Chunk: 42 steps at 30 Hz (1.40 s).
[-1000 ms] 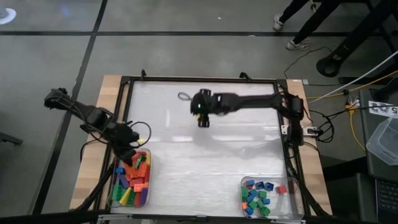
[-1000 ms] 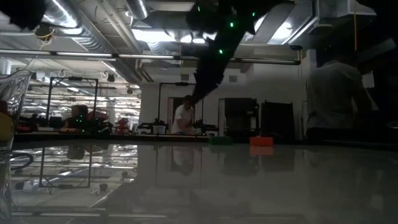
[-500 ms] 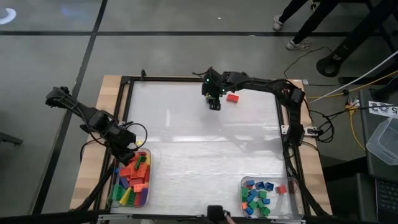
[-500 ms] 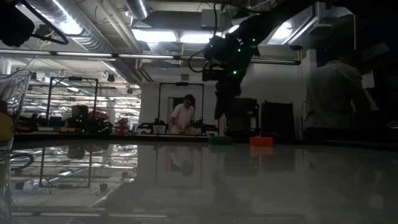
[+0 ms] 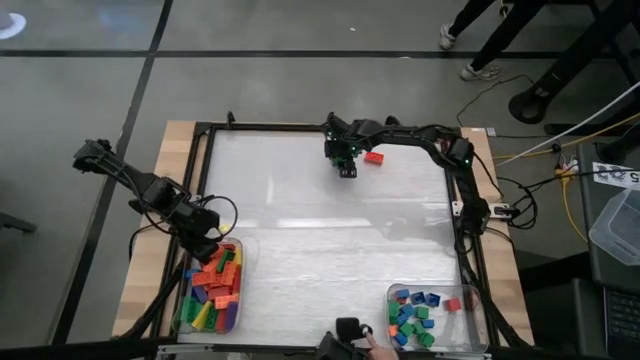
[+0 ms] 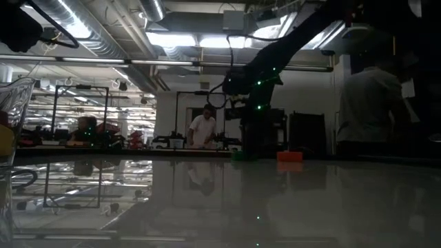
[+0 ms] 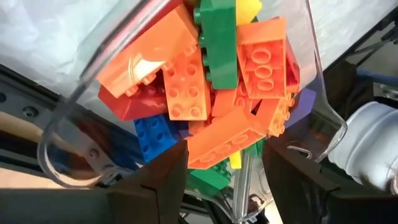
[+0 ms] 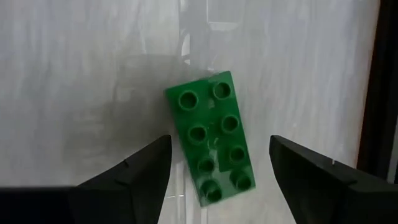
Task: Sort blocks by size
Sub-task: Put the large green game piece into the left transparent bin
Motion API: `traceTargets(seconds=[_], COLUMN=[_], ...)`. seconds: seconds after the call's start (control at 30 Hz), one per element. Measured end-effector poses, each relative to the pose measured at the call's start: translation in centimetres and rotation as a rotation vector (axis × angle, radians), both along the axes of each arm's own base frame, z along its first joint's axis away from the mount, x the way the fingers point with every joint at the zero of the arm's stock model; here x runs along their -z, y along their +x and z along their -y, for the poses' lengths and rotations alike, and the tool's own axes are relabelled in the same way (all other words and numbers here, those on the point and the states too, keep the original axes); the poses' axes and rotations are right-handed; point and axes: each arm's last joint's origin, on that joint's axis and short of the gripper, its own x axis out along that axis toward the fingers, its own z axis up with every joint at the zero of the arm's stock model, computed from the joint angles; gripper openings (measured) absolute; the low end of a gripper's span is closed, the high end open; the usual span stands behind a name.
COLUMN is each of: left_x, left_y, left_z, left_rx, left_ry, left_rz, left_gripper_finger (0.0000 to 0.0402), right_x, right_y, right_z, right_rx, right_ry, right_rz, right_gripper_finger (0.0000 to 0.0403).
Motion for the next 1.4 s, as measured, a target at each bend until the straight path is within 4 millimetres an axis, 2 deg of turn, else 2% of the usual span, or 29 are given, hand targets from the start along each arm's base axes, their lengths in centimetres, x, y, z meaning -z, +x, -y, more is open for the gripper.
traceTargets(seconds=[0.13, 0.33, 0.43, 0.6, 0.73, 0.87, 1.0, 1.07, 1.17, 1.4], left_x=[0.0, 0.1, 0.1, -0.2, -0.9, -1.6, -1.9, -1.9, -2.0, -0.9], left_y=[0.1, 0.1, 0.1, 0.7, 1.8, 2.8, 3.2, 3.2, 3.4, 4.7], left_z=[-0.1, -0.2, -0.2, 0.0, 0.2, 0.1, -0.6, -0.9, -1.2, -0.6], left_rx=[-0.018, -0.036, -0.039, -0.052, -0.123, -0.265, -0.425, -0.489, -0.559, -0.565], left_ry=[0.031, 0.062, 0.066, 0.048, 0.071, 0.176, 0.355, 0.432, 0.528, 0.608], left_rz=[0.015, 0.032, 0.036, 0.106, 0.27, 0.445, 0.549, 0.584, 0.618, 0.575], left_gripper_finger=[0.0193, 0.0194, 0.0194, 0.0194, 0.0194, 0.0194, 0.0194, 0.0194, 0.0194, 0.0194], right_x=[0.8, 1.6, 1.6, 1.6, 1.5, 1.5, 1.1, 0.4, -1.6, -5.4], right_y=[0.1, -0.1, 0.1, 0.7, 2.1, 3.9, 6.2, 7.3, 9.0, 11.2], right_z=[0.3, -0.1, -0.8, -2.4, -4.8, -7.6, -11.5, -13.4, -16.1, -21.2], right_rx=[0.0, -0.013, -0.016, -0.04, -0.047, -0.063, -0.079, -0.093, -0.153, -0.233], right_ry=[0.008, 0.115, 0.129, 0.144, 0.165, 0.155, 0.165, 0.171, 0.144, 0.06], right_rz=[-0.004, -0.023, -0.036, -0.042, -0.003, 0.066, 0.18, 0.238, 0.36, 0.536], right_gripper_finger=[0.0269, 0.0259, 0.0226, 0.0143, 0.0133, 0.0133, 0.0161, 0.0173, 0.0169, 0.0104])
